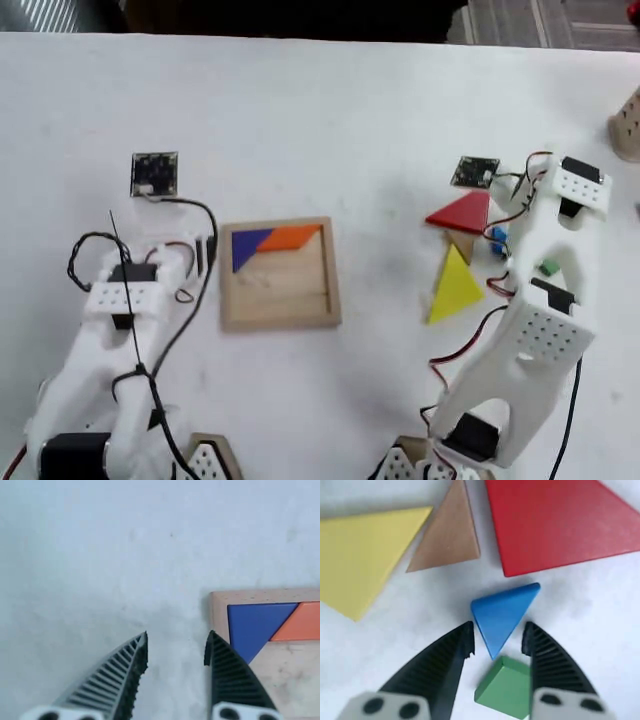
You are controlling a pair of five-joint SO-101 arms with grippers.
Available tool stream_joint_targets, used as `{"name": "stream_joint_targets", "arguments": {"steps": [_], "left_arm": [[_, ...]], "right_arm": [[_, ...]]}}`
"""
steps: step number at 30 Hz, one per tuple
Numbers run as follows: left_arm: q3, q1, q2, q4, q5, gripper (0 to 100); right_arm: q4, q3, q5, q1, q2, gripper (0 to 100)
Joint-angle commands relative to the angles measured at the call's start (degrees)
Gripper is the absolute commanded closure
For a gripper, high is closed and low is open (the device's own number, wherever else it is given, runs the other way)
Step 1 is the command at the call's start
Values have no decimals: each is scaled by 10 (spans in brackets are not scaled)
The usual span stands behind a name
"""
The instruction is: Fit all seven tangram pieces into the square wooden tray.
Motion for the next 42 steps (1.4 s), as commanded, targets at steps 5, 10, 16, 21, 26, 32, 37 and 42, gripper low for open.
{"name": "stream_joint_targets", "arguments": {"steps": [5,10,16,21,26,32,37,42], "left_arm": [[-3,-1,-21,-13,-5,801],[-3,-1,-21,-13,-5,801],[-3,-1,-21,-13,-5,801],[-3,-1,-21,-13,-5,801],[-3,-1,-21,-12,-5,801],[-3,-1,-21,-12,-5,801],[-3,-1,-21,-12,-5,801],[-3,-1,-21,-12,-5,801]], "right_arm": [[25,-18,-100,-26,-12,744],[29,-18,-150,-45,-16,744],[16,-18,-174,-50,-15,755],[-3,-14,-171,-38,-15,878],[-1,-13,-171,-35,-15,849],[-2,-18,-172,-35,1,904],[-2,-18,-172,-35,4,941],[0,-18,-175,-34,0,809]]}}
